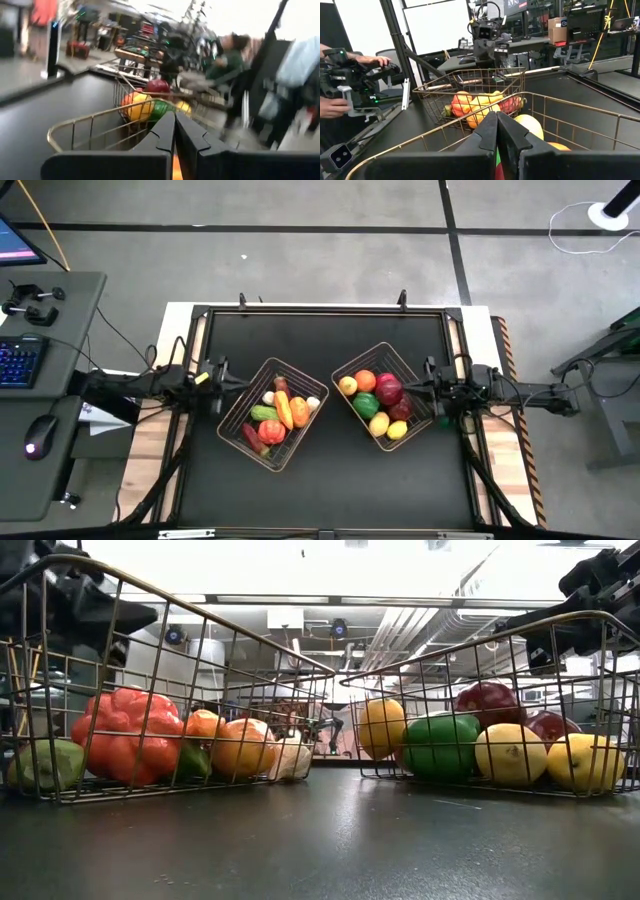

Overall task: Sort produce into baskets
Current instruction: Return to Home Position

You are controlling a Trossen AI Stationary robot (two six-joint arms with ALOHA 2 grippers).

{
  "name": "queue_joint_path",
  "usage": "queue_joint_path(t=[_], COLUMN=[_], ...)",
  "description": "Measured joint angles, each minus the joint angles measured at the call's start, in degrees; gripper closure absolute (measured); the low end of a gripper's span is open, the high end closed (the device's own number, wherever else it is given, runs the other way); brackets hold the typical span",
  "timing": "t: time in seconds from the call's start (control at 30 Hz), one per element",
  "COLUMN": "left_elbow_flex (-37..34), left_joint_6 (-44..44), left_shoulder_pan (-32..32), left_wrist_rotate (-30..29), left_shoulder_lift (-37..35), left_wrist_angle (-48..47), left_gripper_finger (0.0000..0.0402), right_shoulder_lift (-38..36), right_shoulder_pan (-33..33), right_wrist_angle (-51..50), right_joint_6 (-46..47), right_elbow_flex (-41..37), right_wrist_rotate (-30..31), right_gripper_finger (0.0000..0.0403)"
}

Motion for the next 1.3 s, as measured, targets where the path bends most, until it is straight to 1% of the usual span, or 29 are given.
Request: queue_joint_path(t=[0.17, 0.27, 0.33, 0.5, 1.3], left_elbow_flex=[0.00, 0.00, 0.00, 0.00, 0.00], left_joint_6=[17.59, 23.11, 23.54, 20.36, 20.37], left_shoulder_pan=[0.22, 0.30, 0.55, 0.61, 0.62], left_wrist_rotate=[6.17, 7.89, 7.95, 7.98, 7.98], left_shoulder_lift=[0.00, 0.01, 0.01, 0.01, 0.01], left_wrist_angle=[-1.24, -1.57, -1.57, -1.57, -1.49], left_gripper_finger=[0.0401, 0.0401, 0.0401, 0.0401, 0.0401], right_shoulder_lift=[0.00, 0.00, 0.00, 0.00, 0.02], right_shoulder_pan=[0.00, 0.00, 0.00, 0.00, 0.00], right_wrist_angle=[-0.02, -0.02, -0.02, -0.02, -0.02], right_joint_6=[0.00, 0.00, 0.00, 0.00, 0.00], right_elbow_flex=[0.00, 0.00, -0.02, -0.02, -0.04], right_wrist_rotate=[0.01, 0.00, 0.01, 0.01, 0.01], right_gripper_finger=[0.0403, 0.0403, 0.0403, 0.0403, 0.0403])
